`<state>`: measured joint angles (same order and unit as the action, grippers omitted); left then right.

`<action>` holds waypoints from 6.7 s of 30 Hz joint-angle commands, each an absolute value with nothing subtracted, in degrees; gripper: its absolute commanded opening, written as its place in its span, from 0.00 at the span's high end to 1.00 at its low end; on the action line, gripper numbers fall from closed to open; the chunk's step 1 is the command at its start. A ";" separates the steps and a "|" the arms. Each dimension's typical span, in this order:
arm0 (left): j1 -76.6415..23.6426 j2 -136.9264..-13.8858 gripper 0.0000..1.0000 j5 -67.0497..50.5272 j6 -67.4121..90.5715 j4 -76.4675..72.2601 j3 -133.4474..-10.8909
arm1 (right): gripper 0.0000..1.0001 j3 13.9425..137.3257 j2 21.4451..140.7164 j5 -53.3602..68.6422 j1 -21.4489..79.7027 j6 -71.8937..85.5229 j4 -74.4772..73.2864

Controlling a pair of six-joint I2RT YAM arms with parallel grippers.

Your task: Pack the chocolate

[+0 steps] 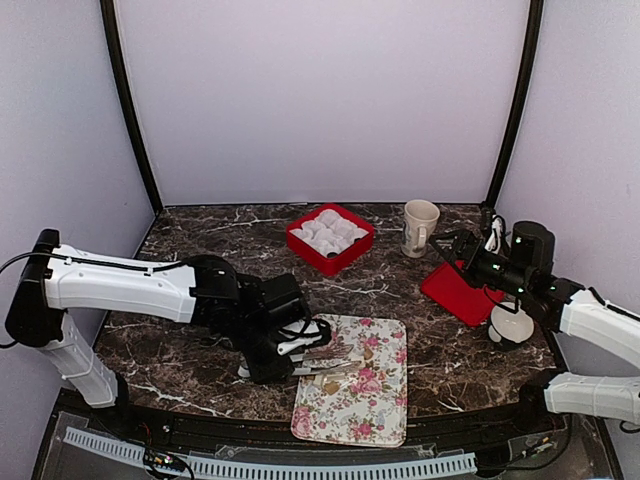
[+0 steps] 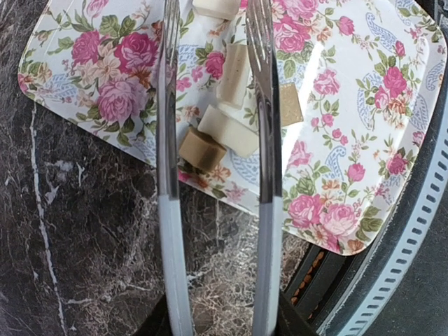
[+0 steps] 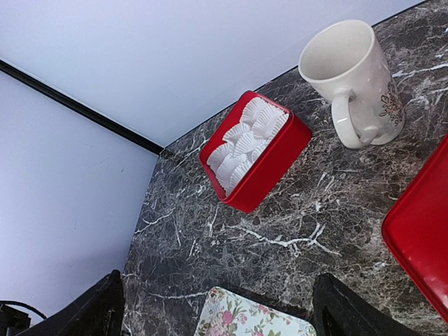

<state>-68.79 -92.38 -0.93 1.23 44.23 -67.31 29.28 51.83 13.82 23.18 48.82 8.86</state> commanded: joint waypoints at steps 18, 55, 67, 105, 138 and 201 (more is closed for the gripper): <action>-69.21 -97.67 0.67 0.81 -4.22 43.43 -71.95 | 0.06 29.70 51.27 12.64 22.90 48.81 10.33; -35.61 -104.14 0.81 -13.13 0.77 39.98 -97.50 | 0.06 33.24 51.37 12.60 22.81 46.52 5.22; -33.39 -121.09 0.78 -13.35 -0.22 44.31 -115.67 | 0.06 33.25 53.96 12.78 22.60 46.32 6.19; -31.78 -138.63 0.65 -18.93 4.59 39.13 -128.84 | 0.06 34.10 59.20 14.14 22.15 46.76 8.65; -41.54 -87.69 0.61 -14.91 -0.10 41.22 -81.29 | 0.06 34.81 55.19 17.81 22.15 43.86 5.00; -67.94 -87.42 0.69 -8.89 -1.27 46.98 -66.18 | 0.07 29.48 45.20 17.51 22.16 45.29 0.93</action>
